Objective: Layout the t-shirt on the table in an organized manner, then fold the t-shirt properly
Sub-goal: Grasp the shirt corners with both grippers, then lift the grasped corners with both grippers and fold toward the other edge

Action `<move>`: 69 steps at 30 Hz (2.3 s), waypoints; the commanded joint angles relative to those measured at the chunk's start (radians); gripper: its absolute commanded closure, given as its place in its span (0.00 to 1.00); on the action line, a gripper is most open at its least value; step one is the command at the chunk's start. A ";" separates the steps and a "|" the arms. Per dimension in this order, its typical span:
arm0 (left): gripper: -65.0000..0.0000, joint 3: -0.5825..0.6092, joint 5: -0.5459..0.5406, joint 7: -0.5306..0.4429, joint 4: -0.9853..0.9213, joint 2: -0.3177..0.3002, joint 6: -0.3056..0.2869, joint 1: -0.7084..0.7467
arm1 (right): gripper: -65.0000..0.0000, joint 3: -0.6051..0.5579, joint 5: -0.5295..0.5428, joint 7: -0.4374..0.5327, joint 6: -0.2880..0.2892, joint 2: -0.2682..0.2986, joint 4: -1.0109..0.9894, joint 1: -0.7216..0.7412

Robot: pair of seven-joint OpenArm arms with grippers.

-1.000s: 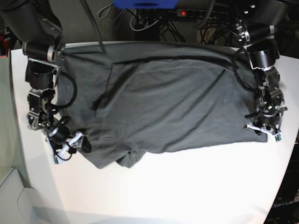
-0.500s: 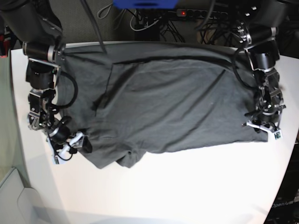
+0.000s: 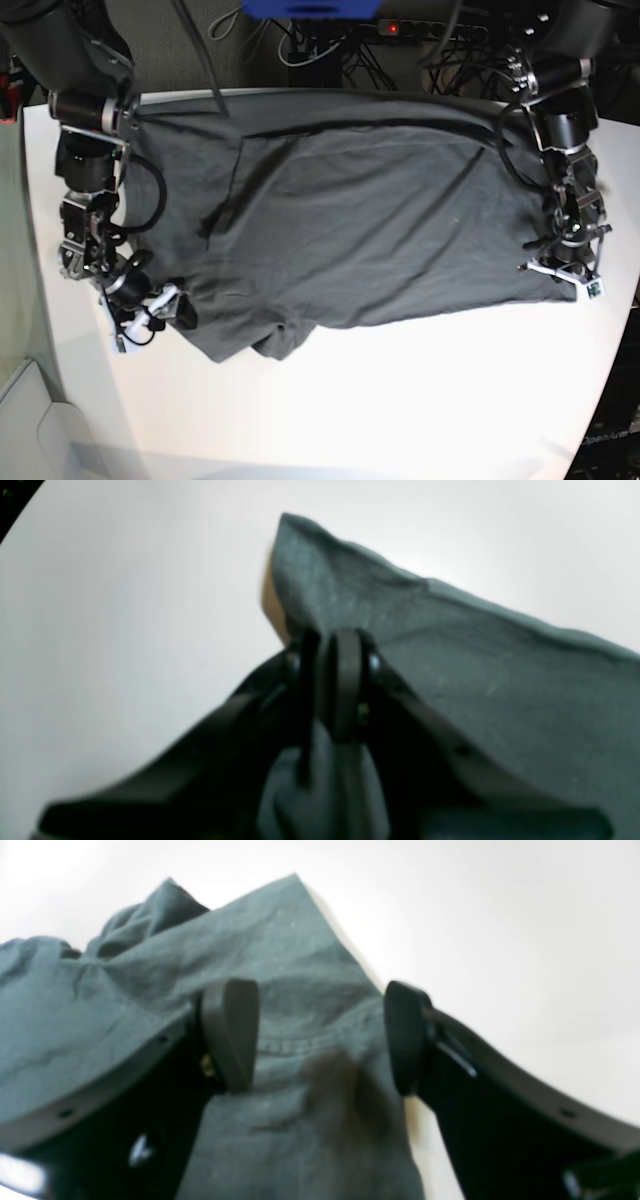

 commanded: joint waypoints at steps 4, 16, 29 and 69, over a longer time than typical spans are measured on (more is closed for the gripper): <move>0.88 0.001 -0.001 0.027 0.008 -0.006 0.002 -0.013 | 0.38 0.000 0.014 0.025 0.007 0.004 -0.083 0.055; 0.88 0.003 -0.001 0.024 0.009 -0.006 0.002 -0.013 | 0.98 0.000 0.015 0.025 0.007 0.001 -0.092 0.047; 0.88 0.003 -0.001 0.022 0.011 -0.006 -0.002 -0.013 | 1.00 0.008 0.018 0.016 0.007 0.014 0.099 -0.002; 0.88 0.003 -0.003 0.025 0.117 0.023 -0.002 -0.001 | 1.00 0.006 0.020 0.025 0.007 0.040 -0.092 0.048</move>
